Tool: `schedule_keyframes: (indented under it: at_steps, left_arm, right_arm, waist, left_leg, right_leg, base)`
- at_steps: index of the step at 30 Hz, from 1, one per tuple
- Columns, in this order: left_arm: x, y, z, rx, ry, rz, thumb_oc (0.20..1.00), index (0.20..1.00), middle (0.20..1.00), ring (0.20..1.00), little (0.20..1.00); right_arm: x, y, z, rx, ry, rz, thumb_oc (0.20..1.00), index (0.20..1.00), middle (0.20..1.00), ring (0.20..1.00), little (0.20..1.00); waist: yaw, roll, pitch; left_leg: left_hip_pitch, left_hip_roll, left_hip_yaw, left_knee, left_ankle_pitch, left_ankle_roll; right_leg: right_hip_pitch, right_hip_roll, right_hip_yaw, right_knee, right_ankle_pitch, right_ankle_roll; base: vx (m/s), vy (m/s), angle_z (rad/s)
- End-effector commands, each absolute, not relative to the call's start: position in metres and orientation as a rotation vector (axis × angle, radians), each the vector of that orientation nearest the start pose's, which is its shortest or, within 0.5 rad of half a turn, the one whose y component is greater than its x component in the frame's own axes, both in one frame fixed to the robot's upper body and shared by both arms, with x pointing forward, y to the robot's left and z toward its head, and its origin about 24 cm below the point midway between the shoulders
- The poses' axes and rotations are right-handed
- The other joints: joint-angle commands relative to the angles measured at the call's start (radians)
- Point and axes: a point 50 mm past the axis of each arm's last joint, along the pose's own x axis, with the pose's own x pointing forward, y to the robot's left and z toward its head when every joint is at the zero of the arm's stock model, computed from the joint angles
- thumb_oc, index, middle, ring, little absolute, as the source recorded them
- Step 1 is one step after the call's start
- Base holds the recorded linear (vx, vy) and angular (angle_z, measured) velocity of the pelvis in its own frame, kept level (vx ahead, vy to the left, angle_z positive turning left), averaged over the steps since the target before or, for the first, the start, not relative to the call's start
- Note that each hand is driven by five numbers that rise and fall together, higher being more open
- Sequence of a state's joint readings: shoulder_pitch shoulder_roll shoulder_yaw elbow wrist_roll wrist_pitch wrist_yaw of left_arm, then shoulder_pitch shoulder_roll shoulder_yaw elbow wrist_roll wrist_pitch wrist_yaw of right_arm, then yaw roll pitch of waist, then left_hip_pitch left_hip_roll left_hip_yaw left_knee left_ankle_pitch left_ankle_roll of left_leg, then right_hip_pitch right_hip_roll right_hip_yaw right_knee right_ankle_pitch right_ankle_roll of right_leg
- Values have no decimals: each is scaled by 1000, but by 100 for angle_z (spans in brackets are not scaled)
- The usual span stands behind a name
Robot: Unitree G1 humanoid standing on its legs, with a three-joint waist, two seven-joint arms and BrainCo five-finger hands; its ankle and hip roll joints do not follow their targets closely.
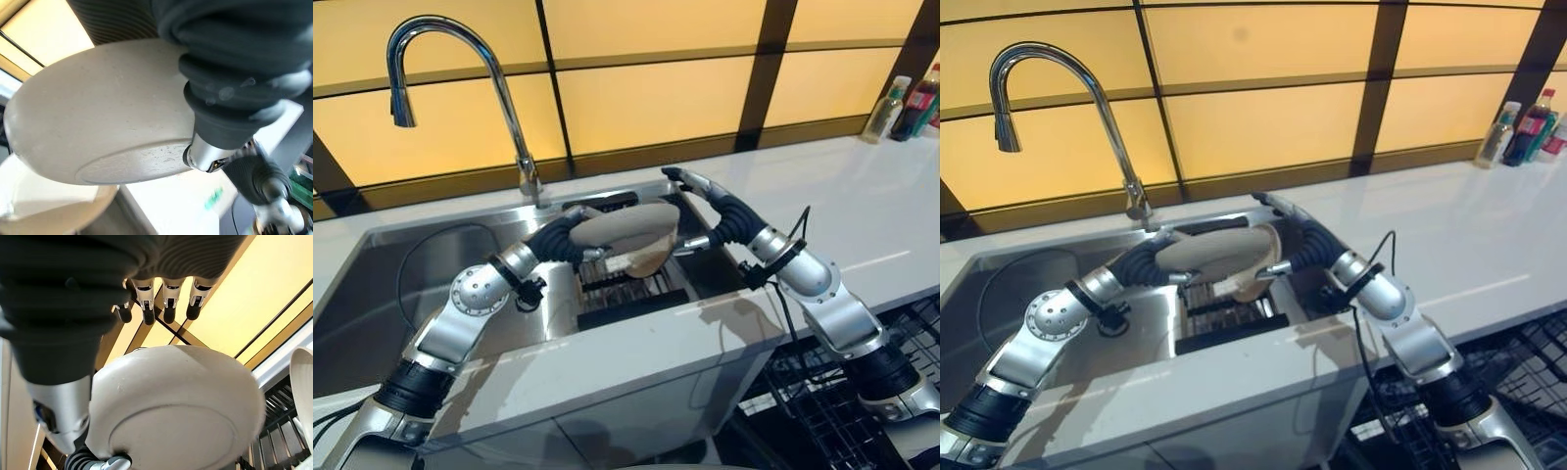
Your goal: Pick up plates and place into dishwasher.
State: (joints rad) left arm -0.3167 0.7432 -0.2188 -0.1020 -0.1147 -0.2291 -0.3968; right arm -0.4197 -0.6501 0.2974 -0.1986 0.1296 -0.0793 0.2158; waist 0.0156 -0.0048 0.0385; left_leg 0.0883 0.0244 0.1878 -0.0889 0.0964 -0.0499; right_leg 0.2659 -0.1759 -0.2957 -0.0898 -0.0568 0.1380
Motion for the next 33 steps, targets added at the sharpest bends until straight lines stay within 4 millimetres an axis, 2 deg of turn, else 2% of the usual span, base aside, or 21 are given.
schedule_keyframes:
  at_steps: [1, 6, 13, 17, 18, 19, 20, 33]
  left_arm:
    - [280, 160, 206, 734, -588, -776, 200, 200, 200, 200, 200]
    - [278, 155, 208, 716, -600, -816, 200, 200, 200, 200, 200]
    - [281, 154, 207, 711, -588, -813, 200, 200, 200, 200, 200]
    - [282, 154, 203, 685, -579, -801, 200, 200, 200, 200, 200]
    - [282, 154, 202, 680, -579, -800, 200, 200, 200, 200, 200]
    - [282, 153, 200, 677, -579, -798, 200, 200, 200, 200, 200]
    - [281, 153, 198, 672, -577, -798, 200, 200, 200, 200, 200]
    - [278, 158, 191, 637, -575, -764, 200, 200, 200, 200, 200]
  right_arm:
    - [277, -123, 220, -644, -648, 672, 1000, 1000, 1000, 1000, 1000]
    - [272, -116, 213, -628, -624, 773, 1000, 1000, 1000, 1000, 1000]
    - [262, -101, 197, -637, -474, 1089, 1000, 1000, 1000, 1000, 1000]
    - [263, -101, 196, -582, -471, 1078, 1000, 1000, 1000, 1000, 1000]
    - [264, -101, 196, -575, -475, 1068, 947, 947, 947, 947, 947]
    - [265, -101, 195, -568, -476, 1056, 614, 614, 614, 614, 614]
    - [266, -102, 194, -562, -473, 1039, 200, 200, 200, 200, 200]
    - [270, -115, 186, -538, -459, 922, 200, 200, 200, 200, 200]
  waist:
    - [40, 12, -50]
    - [35, 15, -49]
    - [33, 6, -52]
    - [35, 0, -51]
    - [36, -1, -50]
    - [36, 0, -50]
    - [37, 0, -51]
    - [27, 3, -51]
  left_leg:
    - [70, 15, -7, 2, -166, 16]
    - [73, 11, -4, 2, -165, 21]
    - [73, 10, 1, 2, -165, 23]
    - [74, 12, -1, 2, -162, 23]
    - [74, 12, -2, 2, -161, 23]
    - [75, 13, -2, 2, -162, 23]
    - [75, 13, -3, 2, -162, 23]
    - [79, 24, 14, 4, -160, 19]
  right_leg:
    - [-113, 14, 12, 3, 45, 0]
    - [-113, 12, 20, 3, 48, 1]
    - [-113, 11, 26, 3, 49, 2]
    - [-111, 13, 28, 3, 49, 0]
    - [-110, 14, 28, 3, 49, -1]
    - [-110, 14, 28, 3, 49, -1]
    - [-109, 16, 28, 3, 48, -2]
    - [-112, 23, 33, 3, 45, -10]
  base:
    - [0, 0, 0]
    - [0, 0, 0]
    - [0, 0, 0]
    - [0, 0, 0]
    - [0, 0, 0]
    - [0, 0, 0]
    - [0, 0, 0]
    - [0, 0, 0]
